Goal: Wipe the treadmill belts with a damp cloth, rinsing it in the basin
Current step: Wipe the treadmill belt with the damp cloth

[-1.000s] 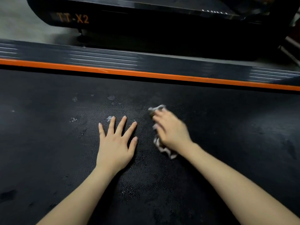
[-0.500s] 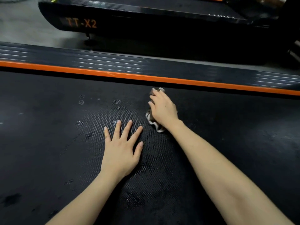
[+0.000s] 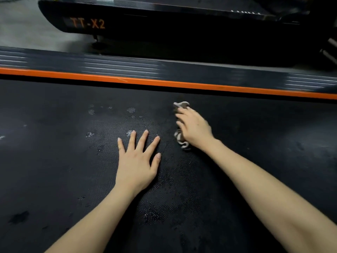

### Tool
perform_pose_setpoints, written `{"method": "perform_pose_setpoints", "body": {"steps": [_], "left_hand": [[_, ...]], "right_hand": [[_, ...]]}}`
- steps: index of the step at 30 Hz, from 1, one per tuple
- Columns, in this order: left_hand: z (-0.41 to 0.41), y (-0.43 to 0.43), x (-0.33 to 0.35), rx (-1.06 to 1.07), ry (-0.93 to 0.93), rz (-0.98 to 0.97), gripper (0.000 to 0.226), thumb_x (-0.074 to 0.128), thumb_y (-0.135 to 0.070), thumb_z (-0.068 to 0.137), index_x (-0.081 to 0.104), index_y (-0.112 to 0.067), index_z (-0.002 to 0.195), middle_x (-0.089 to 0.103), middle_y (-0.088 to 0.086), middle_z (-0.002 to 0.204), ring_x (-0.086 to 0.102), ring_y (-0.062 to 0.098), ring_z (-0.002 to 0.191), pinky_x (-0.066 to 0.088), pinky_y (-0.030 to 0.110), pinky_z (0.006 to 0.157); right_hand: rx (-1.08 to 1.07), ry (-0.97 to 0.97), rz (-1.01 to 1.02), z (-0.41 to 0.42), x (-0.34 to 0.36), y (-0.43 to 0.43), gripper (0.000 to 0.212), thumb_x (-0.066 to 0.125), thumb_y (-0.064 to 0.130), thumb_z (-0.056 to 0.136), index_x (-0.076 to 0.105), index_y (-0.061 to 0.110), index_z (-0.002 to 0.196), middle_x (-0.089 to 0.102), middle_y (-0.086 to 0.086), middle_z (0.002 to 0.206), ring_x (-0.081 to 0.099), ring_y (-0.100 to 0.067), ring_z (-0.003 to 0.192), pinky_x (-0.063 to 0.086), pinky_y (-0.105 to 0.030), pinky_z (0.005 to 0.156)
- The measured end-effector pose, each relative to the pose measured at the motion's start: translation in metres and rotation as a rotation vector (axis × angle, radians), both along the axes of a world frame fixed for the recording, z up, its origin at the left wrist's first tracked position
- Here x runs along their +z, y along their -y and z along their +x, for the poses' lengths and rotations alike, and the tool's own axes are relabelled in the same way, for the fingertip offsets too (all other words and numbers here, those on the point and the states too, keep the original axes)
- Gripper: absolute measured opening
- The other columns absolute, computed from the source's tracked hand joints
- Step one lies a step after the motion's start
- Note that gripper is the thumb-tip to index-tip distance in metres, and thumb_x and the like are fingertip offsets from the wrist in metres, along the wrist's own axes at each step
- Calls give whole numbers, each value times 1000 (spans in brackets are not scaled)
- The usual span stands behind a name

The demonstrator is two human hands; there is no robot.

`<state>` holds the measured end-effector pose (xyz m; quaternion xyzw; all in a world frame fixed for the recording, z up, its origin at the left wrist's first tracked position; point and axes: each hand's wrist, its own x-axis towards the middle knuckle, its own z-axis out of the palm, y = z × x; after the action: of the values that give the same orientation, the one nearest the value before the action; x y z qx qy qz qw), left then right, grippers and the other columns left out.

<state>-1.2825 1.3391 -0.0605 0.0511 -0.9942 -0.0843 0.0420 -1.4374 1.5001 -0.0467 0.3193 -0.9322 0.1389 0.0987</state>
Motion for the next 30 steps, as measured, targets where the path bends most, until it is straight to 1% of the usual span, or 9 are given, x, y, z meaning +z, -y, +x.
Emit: {"method": "perform_pose_setpoints", "body": {"steps": [4, 6, 10, 14, 18, 22, 25, 28, 30], "left_hand": [[-1, 0, -2, 10, -8, -5, 61, 14, -57, 91, 35, -36, 144, 31, 3, 154, 17, 34, 144, 5, 62, 113], [-1, -1, -3, 12, -7, -10, 61, 15, -56, 90, 37, -35, 144, 32, 4, 153, 19, 35, 143, 6, 63, 113], [-2, -1, -2, 18, 5, -15, 65, 10, -57, 88, 34, -37, 145, 29, 4, 154, 15, 35, 144, 4, 62, 113], [0, -1, 0, 24, 19, -31, 68, 6, -58, 86, 30, -38, 146, 25, 3, 156, 11, 33, 145, 1, 61, 113], [1, -1, 7, 17, 48, -21, 56, 18, -54, 95, 26, -37, 148, 20, 3, 158, 7, 33, 145, -2, 61, 113], [33, -5, 26, 24, -30, 85, 66, 13, -57, 87, 32, -33, 146, 26, 5, 155, 13, 32, 145, -3, 60, 113], [86, -6, 30, 8, -27, 86, 64, 13, -56, 88, 35, -34, 145, 28, 3, 155, 15, 32, 145, -5, 57, 113], [135, 2, 23, 4, 21, 30, 60, 16, -53, 91, 39, -34, 143, 33, 4, 152, 20, 36, 143, -1, 62, 112], [154, 7, 16, 40, 65, 12, 61, 13, -55, 91, 39, -35, 143, 32, 5, 153, 19, 37, 143, -1, 61, 112]], "right_hand": [[-370, 107, -43, -16, 4, -103, 35, 48, 20, 92, 63, 3, 118, 55, -13, 132, 46, -33, 126, 29, -38, 111], [-487, 120, -59, -11, 9, -125, 33, 49, 20, 95, 61, 4, 121, 51, -11, 137, 42, -32, 129, 30, -39, 110], [-396, 170, -98, 40, 17, -87, 31, 50, 18, 95, 62, 3, 119, 54, -13, 134, 44, -32, 128, 22, -33, 111], [-209, 60, -134, 133, 16, -54, 37, 47, 27, 88, 71, 3, 102, 66, -12, 115, 57, -30, 113, 33, -35, 106], [-128, 167, -52, 207, 13, -50, 50, 42, 46, 89, 64, 12, 119, 56, -4, 134, 45, -28, 128, 36, -42, 109], [-77, 204, 38, 217, 18, -63, 52, 40, 44, 88, 60, 12, 125, 52, -5, 138, 45, -29, 129, 42, -46, 103], [-106, 224, 71, 211, 23, -62, 51, 37, 38, 87, 64, 9, 119, 57, -7, 132, 52, -32, 122, 49, -47, 94], [-226, 272, 52, 225, 26, -50, 57, 29, 40, 87, 63, 8, 119, 54, -8, 135, 50, -36, 122, 41, -44, 101], [-240, 253, 57, 248, 25, -40, 55, 30, 39, 87, 65, 8, 117, 56, -8, 133, 53, -36, 117, 42, -44, 100]]}}
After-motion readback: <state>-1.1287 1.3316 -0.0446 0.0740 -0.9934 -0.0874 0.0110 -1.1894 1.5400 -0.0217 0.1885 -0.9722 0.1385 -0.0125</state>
